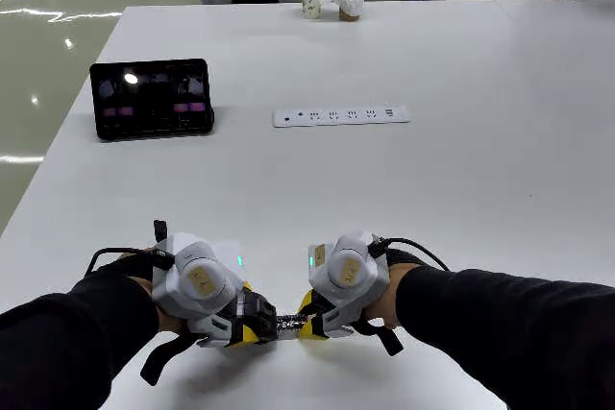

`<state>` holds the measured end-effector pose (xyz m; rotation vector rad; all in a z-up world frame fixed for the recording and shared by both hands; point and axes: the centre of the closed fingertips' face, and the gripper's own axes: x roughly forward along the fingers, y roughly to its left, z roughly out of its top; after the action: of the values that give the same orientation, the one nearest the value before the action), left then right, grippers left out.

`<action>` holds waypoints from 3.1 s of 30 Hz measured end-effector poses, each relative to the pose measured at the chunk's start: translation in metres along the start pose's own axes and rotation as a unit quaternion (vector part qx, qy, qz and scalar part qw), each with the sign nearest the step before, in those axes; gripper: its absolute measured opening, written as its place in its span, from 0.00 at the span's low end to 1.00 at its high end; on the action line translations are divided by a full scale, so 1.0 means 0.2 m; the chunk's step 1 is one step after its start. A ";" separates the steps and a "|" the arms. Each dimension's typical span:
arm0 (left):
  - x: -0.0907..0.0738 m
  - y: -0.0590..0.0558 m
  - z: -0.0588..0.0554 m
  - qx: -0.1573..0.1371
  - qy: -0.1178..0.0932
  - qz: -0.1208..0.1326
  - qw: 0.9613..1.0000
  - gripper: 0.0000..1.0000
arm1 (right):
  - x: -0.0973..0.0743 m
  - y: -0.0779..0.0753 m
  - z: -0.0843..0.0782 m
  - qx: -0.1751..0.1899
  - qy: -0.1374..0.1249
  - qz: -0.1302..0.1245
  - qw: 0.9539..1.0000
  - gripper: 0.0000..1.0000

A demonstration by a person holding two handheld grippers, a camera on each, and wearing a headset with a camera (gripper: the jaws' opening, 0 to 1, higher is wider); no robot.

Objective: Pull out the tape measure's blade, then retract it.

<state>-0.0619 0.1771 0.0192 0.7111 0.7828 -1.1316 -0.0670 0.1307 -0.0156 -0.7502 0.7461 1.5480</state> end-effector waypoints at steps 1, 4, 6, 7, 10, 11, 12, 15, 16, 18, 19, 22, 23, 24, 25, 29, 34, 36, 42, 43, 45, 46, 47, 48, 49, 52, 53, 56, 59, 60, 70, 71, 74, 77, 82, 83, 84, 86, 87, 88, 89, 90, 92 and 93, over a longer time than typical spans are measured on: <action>0.00 0.00 0.00 0.000 0.000 0.000 1.000 0.32 | 0.00 0.00 0.00 0.000 0.000 0.000 1.000 0.11; 0.00 0.00 0.00 0.000 0.000 0.001 1.000 0.32 | -0.01 0.00 0.00 0.002 0.000 0.000 1.000 0.11; 0.00 0.00 0.00 0.000 0.000 0.000 1.000 0.32 | -0.01 0.00 -0.01 0.002 0.001 0.000 1.000 0.11; 0.00 0.00 0.00 0.000 0.000 0.000 1.000 0.32 | -0.01 0.00 -0.01 0.001 0.001 0.000 1.000 0.11; 0.00 0.00 0.00 0.000 0.000 0.000 1.000 0.32 | -0.02 0.00 -0.02 0.002 0.003 0.000 1.000 0.11; 0.00 0.00 0.00 0.000 0.000 0.000 1.000 0.32 | -0.02 0.00 -0.02 0.002 0.003 -0.001 1.000 0.11; 0.00 0.00 0.00 0.000 0.000 0.000 1.000 0.32 | -0.02 0.00 -0.02 0.002 0.003 -0.001 1.000 0.11; 0.00 0.00 0.00 0.000 0.001 0.000 1.000 0.32 | -0.03 0.00 -0.03 0.003 0.004 -0.001 1.000 0.11; 0.00 0.00 0.00 0.000 0.000 0.000 1.000 0.32 | -0.03 0.00 -0.03 0.003 0.005 -0.001 1.000 0.11; 0.00 0.00 0.00 0.000 0.001 0.000 1.000 0.32 | -0.03 0.00 -0.03 0.003 0.005 -0.001 1.000 0.11; 0.00 0.00 0.00 0.000 0.000 0.000 1.000 0.32 | -0.03 0.00 -0.03 0.004 0.005 -0.001 1.000 0.11; 0.00 0.00 0.00 0.000 0.000 0.001 1.000 0.32 | -0.03 0.00 -0.03 0.005 0.004 -0.002 1.000 0.11; 0.00 0.00 -0.01 0.000 0.000 0.001 1.000 0.32 | -0.03 0.00 -0.03 0.004 0.005 -0.001 1.000 0.11; 0.00 0.00 -0.01 0.000 0.000 0.001 1.000 0.32 | -0.03 0.00 -0.04 0.004 0.005 -0.001 1.000 0.11; 0.00 0.00 -0.01 0.000 -0.001 0.001 1.000 0.32 | -0.03 0.00 -0.04 0.004 0.005 0.000 1.000 0.11; 0.00 0.00 -0.01 -0.001 -0.001 0.001 1.000 0.32 | -0.04 0.00 -0.05 0.004 0.005 0.001 1.000 0.11; 0.00 0.00 -0.01 -0.002 -0.001 0.000 1.000 0.32 | -0.04 0.00 -0.05 0.006 0.006 0.002 1.000 0.11; 0.00 0.00 -0.01 -0.002 -0.001 0.001 1.000 0.32 | -0.04 0.00 -0.06 0.005 0.007 0.003 1.000 0.10; 0.00 0.00 -0.01 -0.002 -0.002 0.002 1.000 0.32 | -0.05 0.00 -0.07 0.009 0.010 0.004 1.000 0.10; 0.00 0.00 -0.01 -0.002 -0.002 0.002 1.000 0.32 | -0.05 0.00 -0.07 0.010 0.010 0.004 1.000 0.10; 0.00 0.00 -0.01 -0.002 -0.002 0.003 1.000 0.32 | -0.06 0.00 -0.07 0.011 0.010 0.004 1.000 0.10; 0.00 0.00 -0.01 -0.002 -0.002 0.003 1.000 0.32 | -0.06 0.00 -0.08 0.010 0.011 0.004 1.000 0.10; 0.00 0.00 -0.01 -0.003 -0.002 0.003 1.000 0.32 | -0.06 0.00 -0.08 0.010 0.011 0.004 1.000 0.10; 0.00 0.00 -0.01 -0.003 -0.002 0.003 1.000 0.32 | -0.06 0.00 -0.08 0.011 0.012 0.004 1.000 0.10; 0.00 0.00 -0.01 -0.003 -0.002 0.003 1.000 0.32 | -0.06 0.00 -0.08 0.011 0.012 0.005 1.000 0.10; 0.00 0.00 -0.01 -0.003 -0.002 0.003 1.000 0.32 | -0.07 0.00 -0.09 0.009 0.013 0.003 1.000 0.10; 0.00 0.00 -0.01 -0.003 -0.002 0.003 1.000 0.32 | -0.07 0.00 -0.10 0.009 0.014 0.003 1.000 0.10; 0.01 0.00 -0.01 -0.002 -0.002 0.002 1.000 0.32 | -0.08 0.00 -0.10 0.010 0.015 0.003 1.000 0.10; 0.01 0.00 -0.01 -0.002 -0.002 0.003 1.000 0.32 | -0.08 0.00 -0.10 0.008 0.017 0.002 1.000 0.10; 0.01 0.00 -0.01 -0.002 -0.002 0.003 1.000 0.32 | -0.08 0.00 -0.10 0.007 0.017 0.002 1.000 0.10; 0.00 0.00 -0.01 -0.003 -0.002 0.004 1.000 0.32 | -0.09 -0.01 -0.13 0.016 0.020 0.003 1.000 0.10; 0.00 0.00 -0.01 -0.003 -0.002 0.004 1.000 0.32 | -0.10 -0.01 -0.13 0.018 0.020 0.003 1.000 0.10; 0.00 0.00 -0.01 -0.004 -0.003 0.006 1.000 0.32 | -0.10 -0.01 -0.14 0.018 0.021 0.003 1.000 0.10; 0.00 0.00 -0.01 -0.004 -0.003 0.006 1.000 0.32 | -0.11 -0.02 -0.15 0.019 0.021 0.003 1.000 0.10; 0.01 0.00 -0.01 -0.005 -0.003 0.007 1.000 0.32 | -0.13 -0.02 -0.16 0.023 0.022 0.004 0.999 0.10; 0.01 0.00 -0.01 -0.005 -0.003 0.007 1.000 0.32 | -0.13 -0.02 -0.16 0.023 0.022 0.004 0.999 0.10; 0.00 0.00 -0.01 -0.005 -0.003 0.007 1.000 0.32 | -0.13 -0.02 -0.16 0.023 0.021 0.004 0.999 0.10; 0.00 0.00 -0.01 -0.005 -0.003 0.007 1.000 0.32 | -0.13 -0.02 -0.17 0.022 0.021 0.004 1.000 0.10; 0.00 0.00 -0.01 -0.005 -0.003 0.007 1.000 0.32 | -0.13 -0.02 -0.17 0.022 0.022 0.004 1.000 0.10; 0.00 0.00 -0.01 -0.005 -0.003 0.007 1.000 0.32 | -0.14 -0.02 -0.17 0.022 0.022 0.005 1.000 0.10; 0.00 0.00 -0.01 -0.005 -0.003 0.007 1.000 0.32 | -0.14 -0.02 -0.17 0.022 0.022 0.005 1.000 0.10; 0.00 0.00 -0.01 -0.005 -0.003 0.008 1.000 0.32 | -0.14 -0.02 -0.17 0.021 0.022 0.004 1.000 0.10; 0.00 0.00 -0.01 -0.005 -0.003 0.008 1.000 0.32 | -0.14 -0.02 -0.17 0.021 0.022 0.005 1.000 0.10; 0.00 0.00 -0.01 -0.005 -0.003 0.008 1.000 0.32 | -0.14 -0.02 -0.18 0.020 0.023 0.005 1.000 0.10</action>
<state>-0.0614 0.1787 0.0179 0.7040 0.7764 -1.1149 -0.0596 0.0863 -0.0140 -0.7551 0.8129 1.5245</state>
